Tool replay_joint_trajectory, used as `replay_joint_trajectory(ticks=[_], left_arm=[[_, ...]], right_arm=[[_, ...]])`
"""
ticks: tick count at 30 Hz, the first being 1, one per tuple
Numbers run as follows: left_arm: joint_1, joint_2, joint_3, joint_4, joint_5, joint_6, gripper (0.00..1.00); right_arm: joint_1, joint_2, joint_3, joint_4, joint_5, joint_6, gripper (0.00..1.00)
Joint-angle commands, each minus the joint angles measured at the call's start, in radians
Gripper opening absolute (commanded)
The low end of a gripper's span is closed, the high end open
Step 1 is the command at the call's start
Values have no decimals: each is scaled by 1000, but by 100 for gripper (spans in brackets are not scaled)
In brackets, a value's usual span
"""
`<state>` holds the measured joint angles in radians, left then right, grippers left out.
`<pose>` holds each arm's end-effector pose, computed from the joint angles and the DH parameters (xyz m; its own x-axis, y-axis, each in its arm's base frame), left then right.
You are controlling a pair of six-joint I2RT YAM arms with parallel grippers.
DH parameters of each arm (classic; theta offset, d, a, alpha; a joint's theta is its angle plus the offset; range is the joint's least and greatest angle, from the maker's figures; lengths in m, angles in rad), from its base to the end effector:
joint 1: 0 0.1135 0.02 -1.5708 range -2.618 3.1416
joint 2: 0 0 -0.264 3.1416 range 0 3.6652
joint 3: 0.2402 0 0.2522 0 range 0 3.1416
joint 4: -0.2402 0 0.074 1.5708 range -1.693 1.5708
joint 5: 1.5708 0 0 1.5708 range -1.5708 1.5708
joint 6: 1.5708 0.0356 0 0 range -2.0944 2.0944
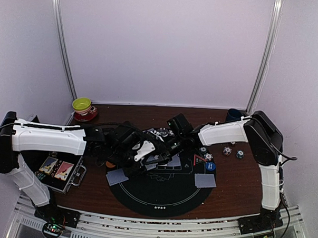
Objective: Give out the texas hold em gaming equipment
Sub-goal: Pick up the poker card from the face-down deck piles.
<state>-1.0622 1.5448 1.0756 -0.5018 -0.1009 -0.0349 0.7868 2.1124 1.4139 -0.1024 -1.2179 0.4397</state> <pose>0.1592 -0.2782 0.2298 -0.4311 0.7019 -0.5670 0.8268 0.5590 0.0634 0.2887 0.3368 0.1662 -0.7593 -0.5530 -0.3431 -0.4230 0.0187 0.9059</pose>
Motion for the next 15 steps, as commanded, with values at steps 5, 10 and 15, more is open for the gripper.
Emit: replay_joint_trajectory(ticks=[5,10,15], left_arm=[[1,-32,6,26,-5,-4,66],[1,-31,4,26,-5,-3,66],[1,-28,3,27,-6,-3,66]], right_arm=[[-34,-26,9,-145,110,-109,46],[-37,-51,36,-203,88,-158,49],[-38,-85,57,-247,32,-191,58]])
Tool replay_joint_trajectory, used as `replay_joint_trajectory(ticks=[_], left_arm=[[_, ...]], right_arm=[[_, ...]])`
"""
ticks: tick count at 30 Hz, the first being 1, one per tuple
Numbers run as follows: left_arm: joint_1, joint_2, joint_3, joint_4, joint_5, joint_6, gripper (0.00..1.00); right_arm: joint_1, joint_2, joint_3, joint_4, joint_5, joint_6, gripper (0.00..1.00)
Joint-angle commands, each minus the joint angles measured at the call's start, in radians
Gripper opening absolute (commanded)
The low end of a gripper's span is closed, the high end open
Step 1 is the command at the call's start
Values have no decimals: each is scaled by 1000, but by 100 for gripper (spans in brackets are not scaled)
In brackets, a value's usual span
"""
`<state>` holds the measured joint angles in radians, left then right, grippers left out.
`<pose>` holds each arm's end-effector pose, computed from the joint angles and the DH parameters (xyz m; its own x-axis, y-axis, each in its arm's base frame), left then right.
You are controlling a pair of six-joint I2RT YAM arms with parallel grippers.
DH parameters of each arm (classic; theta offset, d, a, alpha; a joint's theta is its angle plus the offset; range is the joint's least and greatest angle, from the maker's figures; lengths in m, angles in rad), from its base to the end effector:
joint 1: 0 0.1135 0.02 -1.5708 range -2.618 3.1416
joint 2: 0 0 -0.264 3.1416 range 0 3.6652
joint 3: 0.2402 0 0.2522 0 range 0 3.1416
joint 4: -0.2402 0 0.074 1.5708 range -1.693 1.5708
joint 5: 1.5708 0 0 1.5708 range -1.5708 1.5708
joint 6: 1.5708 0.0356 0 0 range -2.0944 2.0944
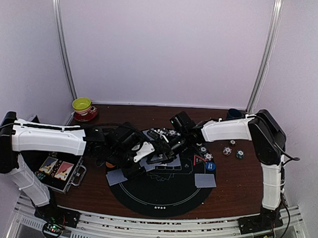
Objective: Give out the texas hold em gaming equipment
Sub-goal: Pick up the poker card from the face-down deck piles.
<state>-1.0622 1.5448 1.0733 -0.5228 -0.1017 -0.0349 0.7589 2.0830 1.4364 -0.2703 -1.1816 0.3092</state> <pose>0.1581 -0.2762 0.2279 -0.4374 0.7132 -0.5477 0.8272 0.5580 0.0660 0.2924 0.3227 0.1745 -0.7523 -0.5543 -0.3560 -0.4625 0.0596 0.8846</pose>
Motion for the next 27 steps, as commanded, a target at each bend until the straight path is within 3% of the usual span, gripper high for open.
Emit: replay_joint_trajectory(ticks=[1,9,27], left_arm=[[1,-29,4,47,-7,-3,66],[1,-34,2,47,-16,-3,66],[1,-37,-3,49,-18,-4,66]], right_arm=[[-11,-65,38,-94,-5,-73,58],[-37,-134,-36,-75,-12,-76,58],[-40,-127,-123,176,-127,122,31]])
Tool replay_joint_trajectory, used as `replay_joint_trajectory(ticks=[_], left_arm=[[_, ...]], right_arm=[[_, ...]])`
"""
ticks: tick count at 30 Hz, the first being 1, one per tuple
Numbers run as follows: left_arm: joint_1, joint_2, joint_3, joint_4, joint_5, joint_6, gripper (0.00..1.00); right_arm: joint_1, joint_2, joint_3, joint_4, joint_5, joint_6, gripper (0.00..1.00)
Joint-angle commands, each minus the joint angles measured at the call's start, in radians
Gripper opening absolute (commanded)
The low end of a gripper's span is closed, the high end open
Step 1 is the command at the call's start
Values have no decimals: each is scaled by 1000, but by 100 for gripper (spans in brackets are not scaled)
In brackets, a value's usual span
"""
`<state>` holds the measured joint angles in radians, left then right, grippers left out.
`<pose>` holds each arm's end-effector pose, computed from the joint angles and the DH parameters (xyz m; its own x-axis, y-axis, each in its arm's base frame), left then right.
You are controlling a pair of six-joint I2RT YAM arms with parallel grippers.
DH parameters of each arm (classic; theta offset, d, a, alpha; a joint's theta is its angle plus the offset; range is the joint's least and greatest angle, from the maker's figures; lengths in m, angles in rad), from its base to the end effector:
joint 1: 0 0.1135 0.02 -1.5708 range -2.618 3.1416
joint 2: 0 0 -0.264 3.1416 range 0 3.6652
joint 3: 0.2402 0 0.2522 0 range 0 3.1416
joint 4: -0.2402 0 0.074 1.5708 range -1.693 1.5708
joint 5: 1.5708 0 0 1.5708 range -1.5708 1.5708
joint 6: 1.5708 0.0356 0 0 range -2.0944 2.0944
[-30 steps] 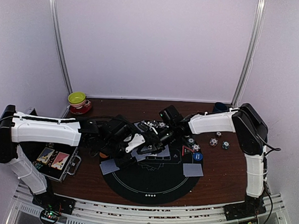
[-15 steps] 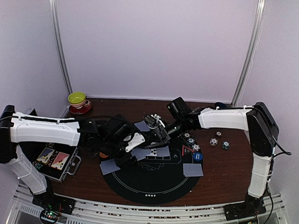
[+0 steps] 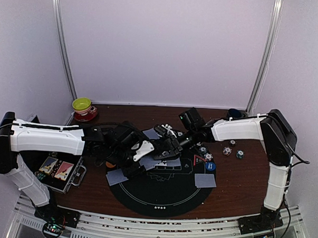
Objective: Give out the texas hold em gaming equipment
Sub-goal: Pick up the poker card from the face-down deck piles.
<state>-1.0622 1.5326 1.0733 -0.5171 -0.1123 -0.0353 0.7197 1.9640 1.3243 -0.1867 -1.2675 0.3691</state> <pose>0.1580 -0.2752 0.2319 -0.4327 0.7042 -0.5629 0.8226 0.5639 0.0730 0.2866 0.2964 0.1970 -0.7623 -0.5249 -0.3787 -0.4376 -0.0131 0.8991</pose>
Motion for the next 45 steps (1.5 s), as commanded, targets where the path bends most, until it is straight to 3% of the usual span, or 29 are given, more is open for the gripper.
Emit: replay_joint_trajectory(ticks=[1,8,12,18,29,31,36,38,45], left_arm=[[1,-25,-3,43,-7,-3,66],[1,-22,-3,42,-9,-4,65],[1,-22,-3,41,-9,-3,66],[1,-29,-7,40,-10,-2,66],[1,-28,-6,40,-5,3,66],[1,-27,-2,28,-6,0,66],[1,-34,-9,22,-8,-2,66],[1,-34,-10,22,-8,-3,66],[1,-25,0,22,1,1,66]], right_arm=[[0,-6,-13,103,-42,74,28],[-1,1,-25,140,-32,115,0],[-4,-1,-10,80,-15,72,0],[-37,-21,51,-135,15,-119,0],[-137,-86,15,-259,23,-245,0],[-156,-74,56,-374,44,-339,0],[-226,76,290,-996,149,-871,0],[-255,129,344,-1156,184,-1027,0],[-282,129,377,-1169,407,-1061,0]])
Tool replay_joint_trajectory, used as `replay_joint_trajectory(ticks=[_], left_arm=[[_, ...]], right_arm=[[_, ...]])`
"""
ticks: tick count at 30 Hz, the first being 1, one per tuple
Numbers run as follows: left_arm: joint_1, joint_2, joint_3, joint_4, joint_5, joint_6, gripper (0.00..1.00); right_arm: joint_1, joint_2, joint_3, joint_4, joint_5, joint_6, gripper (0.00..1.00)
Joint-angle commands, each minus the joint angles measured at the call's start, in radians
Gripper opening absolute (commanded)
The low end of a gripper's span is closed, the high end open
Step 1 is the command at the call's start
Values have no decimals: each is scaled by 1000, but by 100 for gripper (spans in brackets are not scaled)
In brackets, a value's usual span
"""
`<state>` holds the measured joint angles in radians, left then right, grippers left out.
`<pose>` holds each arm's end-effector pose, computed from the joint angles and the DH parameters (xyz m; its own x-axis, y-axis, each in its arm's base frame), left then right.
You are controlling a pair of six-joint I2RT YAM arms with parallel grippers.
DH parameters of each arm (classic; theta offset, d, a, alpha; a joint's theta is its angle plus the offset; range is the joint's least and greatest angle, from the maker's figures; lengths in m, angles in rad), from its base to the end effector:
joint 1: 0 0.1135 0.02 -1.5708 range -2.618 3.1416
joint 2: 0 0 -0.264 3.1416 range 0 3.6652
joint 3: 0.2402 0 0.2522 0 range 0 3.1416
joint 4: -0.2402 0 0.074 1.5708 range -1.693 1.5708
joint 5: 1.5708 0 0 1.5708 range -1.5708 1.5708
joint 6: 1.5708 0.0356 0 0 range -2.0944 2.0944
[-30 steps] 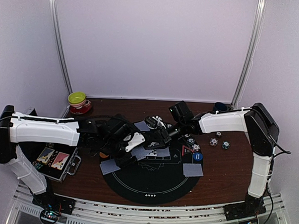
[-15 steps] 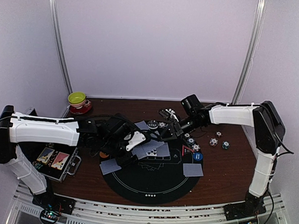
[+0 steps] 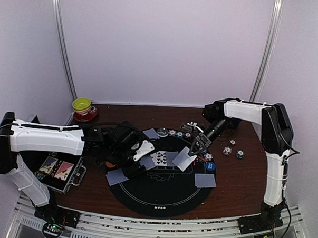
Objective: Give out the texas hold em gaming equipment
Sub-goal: Pick up the poker card from the face-down deck piles, then place the poker card in the community card area.
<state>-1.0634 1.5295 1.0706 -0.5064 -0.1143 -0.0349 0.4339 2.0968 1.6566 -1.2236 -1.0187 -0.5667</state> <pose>0.1578 -0.2756 0.2326 -0.4285 0.6994 -0.5721 0.8223 0.5642 0.0739 0.3421 0.1919 0.1994 -0.6823 -0.6265 -0.3768 -0.6105 0.2048 0.7651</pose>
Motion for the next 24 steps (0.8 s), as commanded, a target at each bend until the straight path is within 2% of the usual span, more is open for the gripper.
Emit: replay_joint_trajectory(ticks=[1,12,24], left_arm=[[2,-22,3,12,4,0,66],[2,-11,8,12,5,3,66],[2,-14,-3,17,2,8,66]], right_arm=[[5,-2,54,-132,185,-126,0],[44,100,195,-133,472,-147,0],[115,196,315,-133,620,-163,0]])
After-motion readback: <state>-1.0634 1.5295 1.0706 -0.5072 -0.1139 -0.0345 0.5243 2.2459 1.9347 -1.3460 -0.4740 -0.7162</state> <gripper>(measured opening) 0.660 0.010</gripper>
